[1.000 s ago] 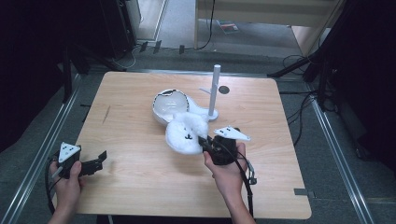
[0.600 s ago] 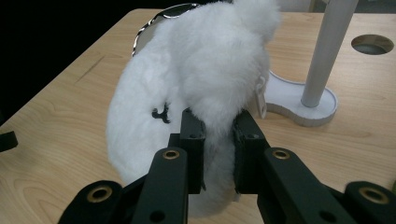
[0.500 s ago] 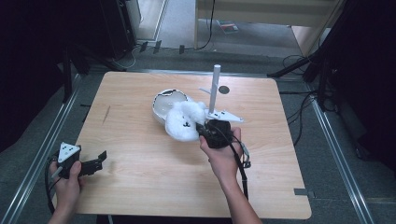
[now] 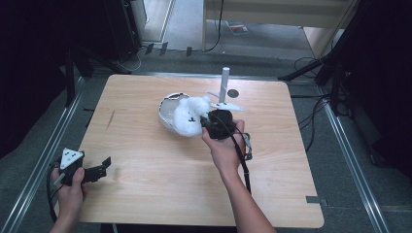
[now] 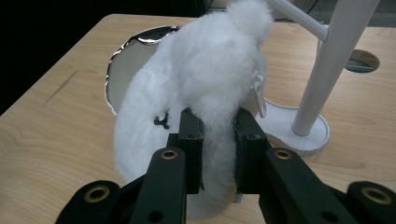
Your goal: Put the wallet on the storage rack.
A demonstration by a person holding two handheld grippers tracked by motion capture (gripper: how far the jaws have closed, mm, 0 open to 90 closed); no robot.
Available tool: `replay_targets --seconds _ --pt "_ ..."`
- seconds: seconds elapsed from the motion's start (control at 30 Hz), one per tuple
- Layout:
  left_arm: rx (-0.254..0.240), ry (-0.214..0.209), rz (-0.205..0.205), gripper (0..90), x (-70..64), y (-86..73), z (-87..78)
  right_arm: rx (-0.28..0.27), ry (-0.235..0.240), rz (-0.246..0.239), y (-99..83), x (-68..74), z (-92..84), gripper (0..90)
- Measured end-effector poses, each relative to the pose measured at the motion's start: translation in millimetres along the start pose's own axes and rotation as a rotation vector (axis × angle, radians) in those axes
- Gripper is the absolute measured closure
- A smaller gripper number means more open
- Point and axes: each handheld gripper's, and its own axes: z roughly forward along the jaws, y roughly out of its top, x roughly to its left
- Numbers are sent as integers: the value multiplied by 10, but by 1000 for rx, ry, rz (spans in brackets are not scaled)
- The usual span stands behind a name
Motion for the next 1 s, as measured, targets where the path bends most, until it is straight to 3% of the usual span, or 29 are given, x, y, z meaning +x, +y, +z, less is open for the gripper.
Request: replay_targets --seconds 0.3,0.67,0.8,1.0 --pt "-2 -3 -2 4 5 0 0 -1 -53 9 72 72 164 749" --pt "-2 -3 -5 4 5 -1 2 -78 -24 24 134 155 231 694" --pt "0 -2 -1 4 6 0 2 -118 -62 7 154 215 286 776" --pt "-1 -3 -1 4 6 0 2 -129 -62 0 132 275 395 779"
